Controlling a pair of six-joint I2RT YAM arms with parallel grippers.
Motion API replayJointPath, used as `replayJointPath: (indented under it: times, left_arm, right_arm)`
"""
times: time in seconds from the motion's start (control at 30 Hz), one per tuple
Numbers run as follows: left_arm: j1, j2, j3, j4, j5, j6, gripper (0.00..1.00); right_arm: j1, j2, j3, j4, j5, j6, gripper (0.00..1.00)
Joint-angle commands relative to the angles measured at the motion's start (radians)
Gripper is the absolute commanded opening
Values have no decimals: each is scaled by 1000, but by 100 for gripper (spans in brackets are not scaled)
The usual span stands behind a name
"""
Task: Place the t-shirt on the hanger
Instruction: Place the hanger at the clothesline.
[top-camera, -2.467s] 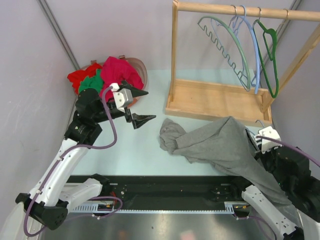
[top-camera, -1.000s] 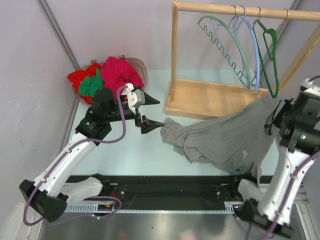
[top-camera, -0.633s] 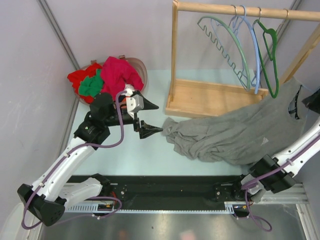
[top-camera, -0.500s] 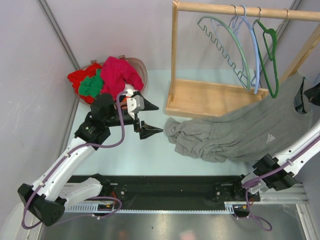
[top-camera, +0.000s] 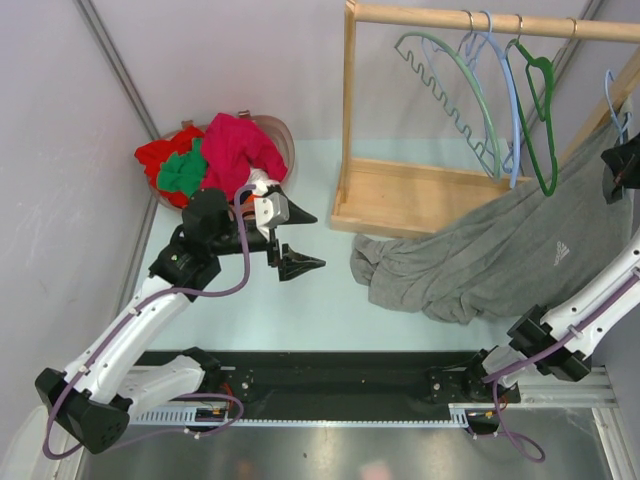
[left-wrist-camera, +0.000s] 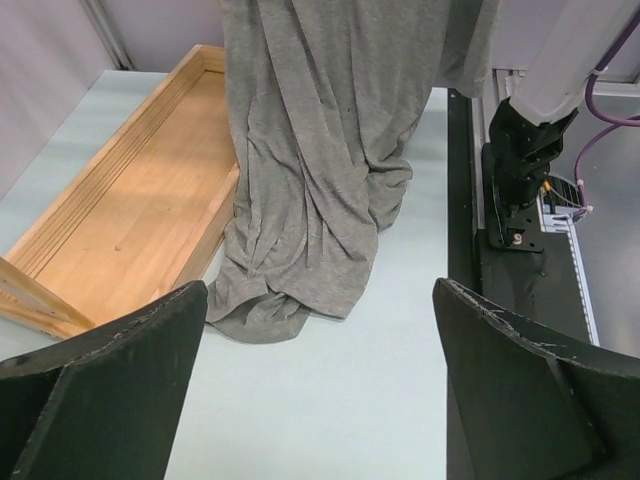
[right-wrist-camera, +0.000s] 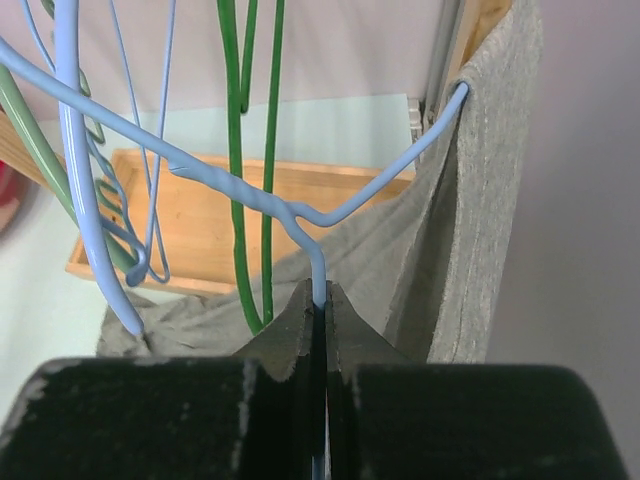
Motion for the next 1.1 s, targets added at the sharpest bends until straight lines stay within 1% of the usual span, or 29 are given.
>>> replayJointPath:
  times: [0.0,0.03,0.1,0.13,0.17,0.2,0.23,0.27,0.3,0.33,0.37,0.43,0.47,0.57,0.6,0.63,0.73,0.77,0.97,1.03,1.07]
  left_arm:
    - [-7,-21,-6,1,4,9,100]
    - [-7,-24,-5,-7,1,10,100]
    - [-7,-34,-7,-24,-4,22,100]
    - [-7,-49,-13,-27,-5,27,100]
    - [-7,-58,-19,-28,-10,30,100]
    - [-7,-66,-38,-27,-11,32,100]
    - [-7,-75,-45,-25,-10,32,100]
    - [-7,-77,-58,-27,-10,33,100]
    - [-7,-78,-61,-31,-8,33,100]
    - [-7,-83,-65,-32,-8,30,100]
    - [-7,-84,-70,-32,-7,30,100]
    - [-7,-89,-73,-27,-5,26,100]
    - [-7,-89,-71,-28,-7,26,100]
    - [-7,-87,-67,-36,-1,33,100]
    - [-7,-89,-67,-36,1,35,100]
    - [-7,-92,-68,-36,4,33,100]
    - [-7,-95,-68,-38,8,33,100]
    - [-7,-95,-67,-41,7,35,100]
    - [-7,-92,-62,-45,7,49,100]
    - [-7,-83,-62,-42,5,47,100]
    - [-7,-80,-62,-33,7,44,100]
  right_arm:
    - [-27,38,122,113,-170,73,0]
    - [-36,73,147,109,-186,92,0]
    - [-59,88,176,36,-212,91,0]
    - [-66,75,150,-38,-220,74,0]
    - [-72,53,117,-67,-220,51,0]
    - [-76,27,7,-89,-214,23,0]
    - [-82,0,-49,-128,-212,3,0]
    - [-89,-67,-98,-153,-211,-23,0]
    - [-93,-97,-149,-179,-206,-75,0]
    - [-98,-131,-219,-240,-206,-106,0]
    - [-104,-189,-256,-247,-197,-118,0]
    - [-102,-255,-336,-244,-176,-107,0]
    - [-96,-307,-355,-244,-157,-100,0]
    - [-12,-350,-410,-245,-133,-19,0]
    - [41,-356,-419,-244,-133,6,0]
    - [54,-347,-416,-242,-157,55,0]
    - [49,-289,-375,-189,-177,119,0]
    - [39,-271,-325,-180,-186,120,0]
    - [-90,-120,-189,-100,-284,133,0]
    - [-115,-65,-162,-23,-323,173,0]
    - [-118,-50,-143,16,-341,246,0]
